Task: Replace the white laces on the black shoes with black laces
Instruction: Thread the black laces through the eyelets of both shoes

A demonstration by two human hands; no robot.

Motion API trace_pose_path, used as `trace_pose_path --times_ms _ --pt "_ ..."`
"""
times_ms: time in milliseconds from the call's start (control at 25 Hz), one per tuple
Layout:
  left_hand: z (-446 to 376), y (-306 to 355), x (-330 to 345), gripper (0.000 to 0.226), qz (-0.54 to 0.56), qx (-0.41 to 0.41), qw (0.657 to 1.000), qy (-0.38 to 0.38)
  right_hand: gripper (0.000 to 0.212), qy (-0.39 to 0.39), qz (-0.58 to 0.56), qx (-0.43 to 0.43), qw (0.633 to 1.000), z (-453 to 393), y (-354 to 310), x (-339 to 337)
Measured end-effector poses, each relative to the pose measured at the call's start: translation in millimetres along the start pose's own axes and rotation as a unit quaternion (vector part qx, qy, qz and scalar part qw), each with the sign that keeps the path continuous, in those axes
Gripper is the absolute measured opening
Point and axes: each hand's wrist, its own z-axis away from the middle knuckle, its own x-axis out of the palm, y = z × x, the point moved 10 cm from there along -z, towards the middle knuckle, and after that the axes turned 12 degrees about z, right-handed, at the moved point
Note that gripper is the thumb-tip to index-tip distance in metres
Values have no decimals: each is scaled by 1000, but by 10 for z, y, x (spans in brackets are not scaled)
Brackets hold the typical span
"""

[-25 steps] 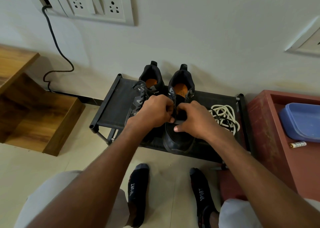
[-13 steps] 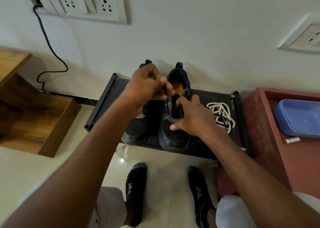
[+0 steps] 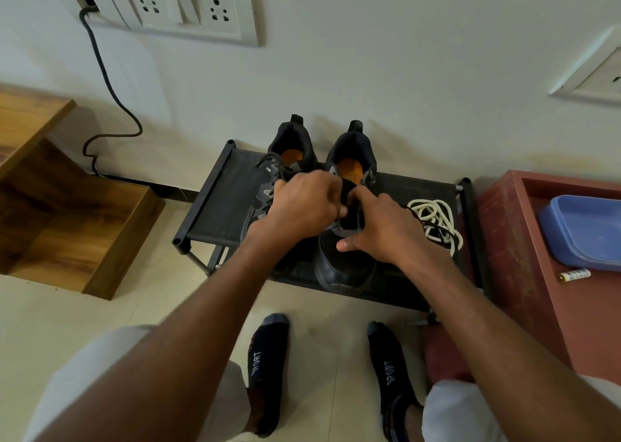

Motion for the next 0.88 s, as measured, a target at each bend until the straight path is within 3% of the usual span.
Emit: trace_pose_path --times_ms 40,80,160,200,240,280,320,360,400,480,680,800,840,880 --pt "6 74 -116 30 111 18 993 24 88 2 1 1 1000 1 6 0" --pt "32 160 -290 27 301 48 951 53 89 3 -1 1 1000 2 14 1" --pt "65 190 -592 26 676 75 730 62 87 2 -4 -5 1000 -1 12 7" --pt "61 163 -688 27 739 78 667 56 87 3 -5 -8 1000 -3 5 6" --pt "40 84 -742 27 718 62 690 71 86 3 -4 -10 1000 -3 1 1" --pt "9 -9 -739 28 627 34 773 88 86 3 -4 -9 1000 0 -1 1" --pt "-23 -113 -669 33 476 0 874 93 85 2 -4 -8 1000 2 -5 -1" --pt "-35 -165 -522 39 301 -24 951 70 84 2 -4 -8 1000 1 -7 2" --pt "-33 -193 -312 42 147 -39 988 25 83 1 -4 -7 1000 -6 -5 6" --pt "10 -210 61 42 -28 -53 996 -63 81 1 -5 -6 1000 -20 2 15" --pt "-39 -242 183 25 -52 -52 994 -82 81 -1 -6 -3 1000 -19 14 10" --pt "-30 -104 88 21 132 -11 988 -75 85 -1 -15 -3 1000 -6 19 2" --pt "-3 40 -76 21 247 33 967 -47 88 -2 -16 -4 1000 -3 22 2" --pt "26 177 -281 21 385 78 919 -22 91 -4 -18 -4 1000 -3 33 4"
